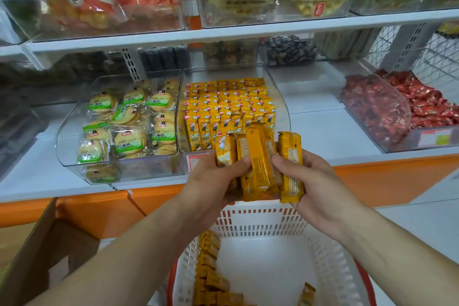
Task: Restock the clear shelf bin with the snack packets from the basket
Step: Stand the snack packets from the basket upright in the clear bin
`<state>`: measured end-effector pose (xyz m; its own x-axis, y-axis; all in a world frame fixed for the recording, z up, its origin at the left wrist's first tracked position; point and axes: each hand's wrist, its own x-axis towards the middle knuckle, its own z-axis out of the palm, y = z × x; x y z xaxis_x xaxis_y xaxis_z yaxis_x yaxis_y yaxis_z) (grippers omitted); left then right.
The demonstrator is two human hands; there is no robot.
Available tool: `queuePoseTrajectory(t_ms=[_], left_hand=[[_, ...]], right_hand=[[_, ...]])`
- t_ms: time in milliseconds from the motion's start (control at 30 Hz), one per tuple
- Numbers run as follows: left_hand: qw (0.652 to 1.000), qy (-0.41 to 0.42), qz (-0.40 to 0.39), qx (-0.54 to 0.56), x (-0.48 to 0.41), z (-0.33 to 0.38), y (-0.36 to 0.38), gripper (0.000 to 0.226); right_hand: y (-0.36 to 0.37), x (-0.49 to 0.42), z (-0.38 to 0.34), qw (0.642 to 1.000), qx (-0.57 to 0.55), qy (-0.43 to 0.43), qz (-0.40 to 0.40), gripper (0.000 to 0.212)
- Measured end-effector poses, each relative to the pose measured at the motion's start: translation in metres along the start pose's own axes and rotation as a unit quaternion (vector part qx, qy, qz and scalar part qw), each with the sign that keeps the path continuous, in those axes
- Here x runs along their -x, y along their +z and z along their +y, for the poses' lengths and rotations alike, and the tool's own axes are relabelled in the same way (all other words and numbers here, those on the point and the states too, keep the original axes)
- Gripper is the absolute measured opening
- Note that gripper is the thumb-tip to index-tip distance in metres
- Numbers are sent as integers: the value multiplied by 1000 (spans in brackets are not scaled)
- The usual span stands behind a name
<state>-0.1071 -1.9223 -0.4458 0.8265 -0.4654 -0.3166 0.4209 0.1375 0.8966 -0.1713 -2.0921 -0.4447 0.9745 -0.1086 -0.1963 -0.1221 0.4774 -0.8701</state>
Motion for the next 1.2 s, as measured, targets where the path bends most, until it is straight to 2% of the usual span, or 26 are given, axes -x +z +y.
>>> queuePoseTrajectory(t_ms=[100,200,267,333,400,467,500,667,833,1000,1200], left_hand=[[999,-27,22,30,-1,0,6,37],[997,-48,35,47,2,4,11,55],[999,-33,25,12,5,3,15,63],[999,-17,20,-18,8,1,18,50],[999,-19,39,-18,8,3,19,38],[998,-16,60,-7,6,7,15,33],[997,-8,72,-9,4,10,12,32],[994,11,101,-33,4,13,0,31],[995,15,81,-63,7,7,-1,41],[994,19,77,-79,7,7,-4,40],[993,29,67,-89,8,14,-13,34]], right_hand=[[1,-2,-2,1000,23,-9,16,55],[2,0,-1,998,41,-26,28,44],[4,1,2,995,89,-37,29,43],[8,3,4,990,133,-40,22,43],[11,4,3,988,148,-30,18,55],[10,4,1,989,140,-15,40,75],[9,4,-1,990,132,-9,51,76],[1,7,-11,996,74,47,14,35],[2,11,-10,990,-18,139,-11,41],[3,7,-8,991,-27,128,-28,44],[2,7,-6,994,1,110,-1,43]])
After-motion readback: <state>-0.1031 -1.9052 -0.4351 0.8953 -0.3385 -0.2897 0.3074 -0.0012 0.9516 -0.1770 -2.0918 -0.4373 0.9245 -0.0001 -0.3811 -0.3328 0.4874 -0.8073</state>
